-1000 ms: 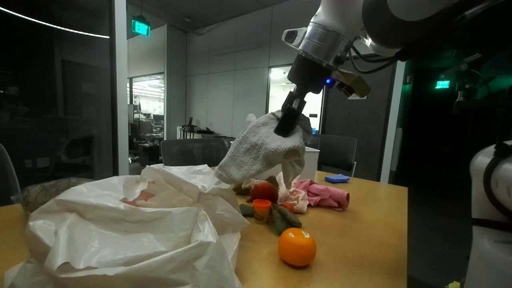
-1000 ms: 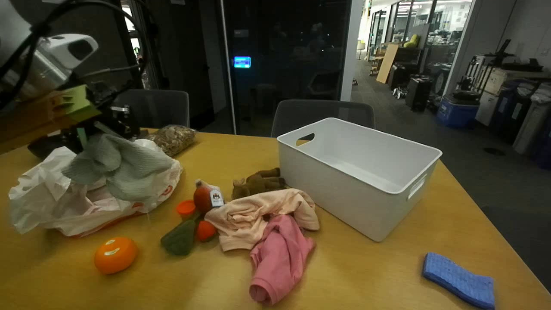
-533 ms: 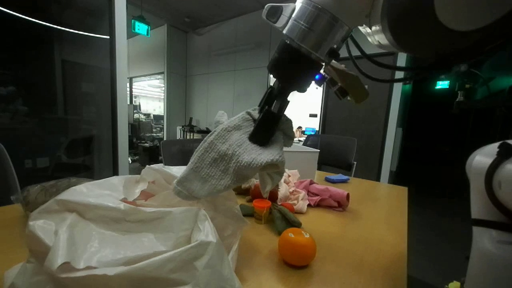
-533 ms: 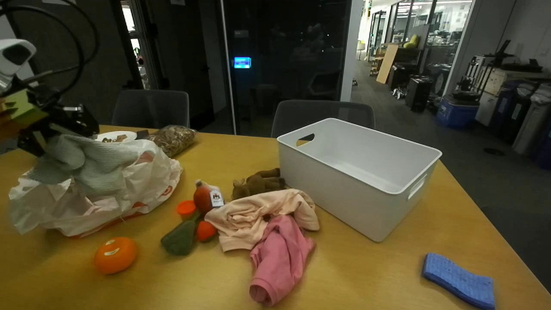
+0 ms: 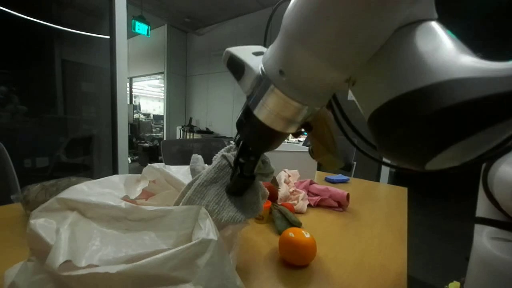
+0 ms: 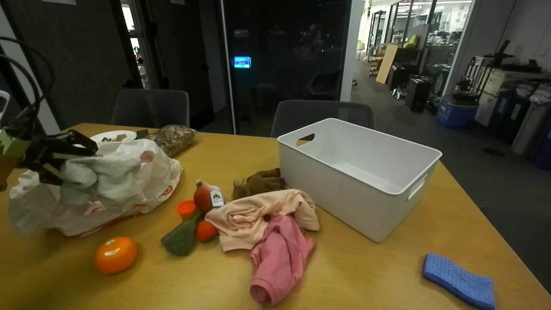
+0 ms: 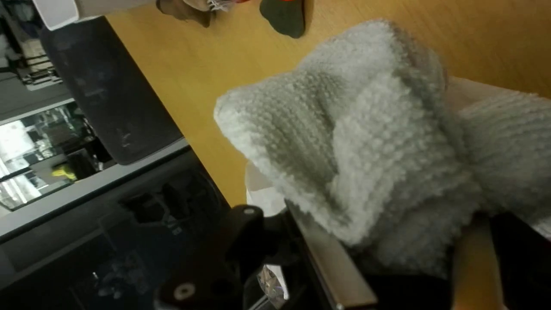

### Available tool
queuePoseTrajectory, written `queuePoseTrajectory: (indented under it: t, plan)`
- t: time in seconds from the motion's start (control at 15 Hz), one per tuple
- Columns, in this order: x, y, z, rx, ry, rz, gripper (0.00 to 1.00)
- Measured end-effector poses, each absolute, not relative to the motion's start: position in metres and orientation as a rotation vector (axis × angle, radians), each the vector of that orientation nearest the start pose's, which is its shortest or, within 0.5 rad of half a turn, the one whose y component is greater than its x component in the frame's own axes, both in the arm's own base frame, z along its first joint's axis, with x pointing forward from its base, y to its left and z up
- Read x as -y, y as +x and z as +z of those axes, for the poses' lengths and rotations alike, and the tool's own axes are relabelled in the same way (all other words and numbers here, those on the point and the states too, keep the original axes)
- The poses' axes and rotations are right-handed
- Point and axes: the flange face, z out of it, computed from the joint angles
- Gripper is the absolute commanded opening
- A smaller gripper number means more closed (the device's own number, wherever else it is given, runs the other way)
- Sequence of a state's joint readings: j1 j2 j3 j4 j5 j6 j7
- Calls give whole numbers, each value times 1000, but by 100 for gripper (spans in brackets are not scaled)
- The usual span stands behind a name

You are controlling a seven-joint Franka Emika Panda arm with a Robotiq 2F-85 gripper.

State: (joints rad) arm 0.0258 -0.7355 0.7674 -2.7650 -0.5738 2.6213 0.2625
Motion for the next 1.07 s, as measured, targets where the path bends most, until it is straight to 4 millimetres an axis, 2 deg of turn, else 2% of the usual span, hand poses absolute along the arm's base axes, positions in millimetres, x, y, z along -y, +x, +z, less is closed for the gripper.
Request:
queuePoseTrajectory:
  t: [0.13, 0.27, 0.53, 0.8, 1.07]
  plan:
    - [-279, 268, 390, -1062, 2064, 837, 0]
    - [-284, 264, 382, -1031, 2043, 860, 0]
    - [-294, 255, 391, -1005, 2015, 931, 0]
    - [-314, 229, 404, -1047, 1978, 1031, 0]
    - [-328, 213, 399, -1110, 1957, 1081, 0]
